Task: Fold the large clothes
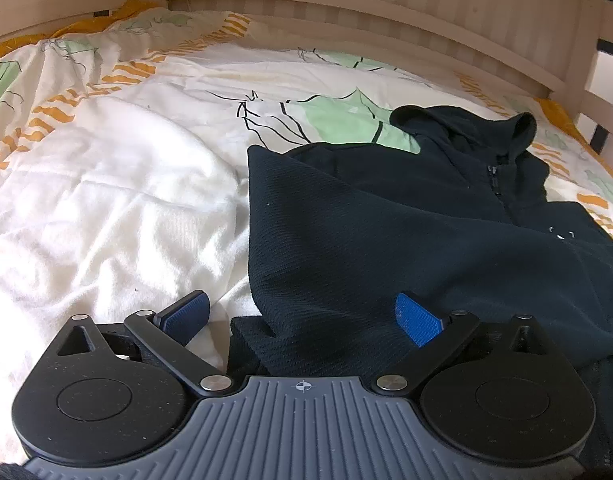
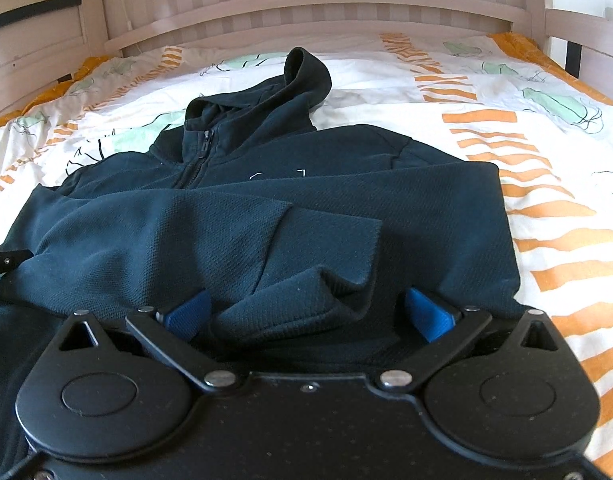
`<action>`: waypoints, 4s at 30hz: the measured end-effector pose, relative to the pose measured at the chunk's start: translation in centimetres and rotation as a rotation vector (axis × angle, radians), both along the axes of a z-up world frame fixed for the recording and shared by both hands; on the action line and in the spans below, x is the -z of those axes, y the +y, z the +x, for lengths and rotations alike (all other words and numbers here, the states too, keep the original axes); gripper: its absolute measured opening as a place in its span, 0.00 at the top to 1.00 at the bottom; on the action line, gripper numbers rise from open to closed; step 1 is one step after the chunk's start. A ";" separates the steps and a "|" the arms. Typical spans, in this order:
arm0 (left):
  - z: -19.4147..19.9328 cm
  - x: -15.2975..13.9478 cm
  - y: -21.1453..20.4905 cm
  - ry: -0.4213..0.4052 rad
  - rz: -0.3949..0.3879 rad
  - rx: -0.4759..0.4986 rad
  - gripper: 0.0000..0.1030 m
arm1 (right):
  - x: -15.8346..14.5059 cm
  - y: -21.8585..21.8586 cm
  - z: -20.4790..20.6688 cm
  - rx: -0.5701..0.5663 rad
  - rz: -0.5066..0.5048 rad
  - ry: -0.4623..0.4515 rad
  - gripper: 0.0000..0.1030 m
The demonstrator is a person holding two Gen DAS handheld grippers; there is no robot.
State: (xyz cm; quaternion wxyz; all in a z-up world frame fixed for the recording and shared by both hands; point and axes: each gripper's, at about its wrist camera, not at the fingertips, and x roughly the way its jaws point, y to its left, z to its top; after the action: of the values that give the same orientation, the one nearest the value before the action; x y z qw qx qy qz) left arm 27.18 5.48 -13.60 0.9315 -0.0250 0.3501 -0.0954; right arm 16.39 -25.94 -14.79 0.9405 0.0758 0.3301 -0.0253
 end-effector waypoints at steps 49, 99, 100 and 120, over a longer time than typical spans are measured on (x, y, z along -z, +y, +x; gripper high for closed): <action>16.7 -6.8 -12.8 -0.009 0.099 0.164 0.13 | -8.4 -4.7 15.2 -0.088 0.032 -0.097 0.18; 24.4 -2.1 -15.2 -0.144 0.352 0.233 0.56 | -1.9 -8.7 27.8 -0.153 -0.051 0.003 0.72; 24.3 -1.5 -15.3 -0.136 0.390 0.256 0.54 | -1.3 -9.0 27.7 -0.157 -0.040 0.020 0.70; 20.8 -8.7 -10.8 -0.152 0.116 0.259 0.35 | -6.3 -11.8 21.8 -0.260 0.151 -0.102 0.38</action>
State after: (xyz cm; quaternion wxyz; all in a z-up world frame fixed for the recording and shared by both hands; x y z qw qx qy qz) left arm 47.94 -5.28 -4.92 0.9351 0.0816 0.2839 -0.1958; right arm 38.24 -37.75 -8.54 0.9430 0.1042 0.2899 0.1256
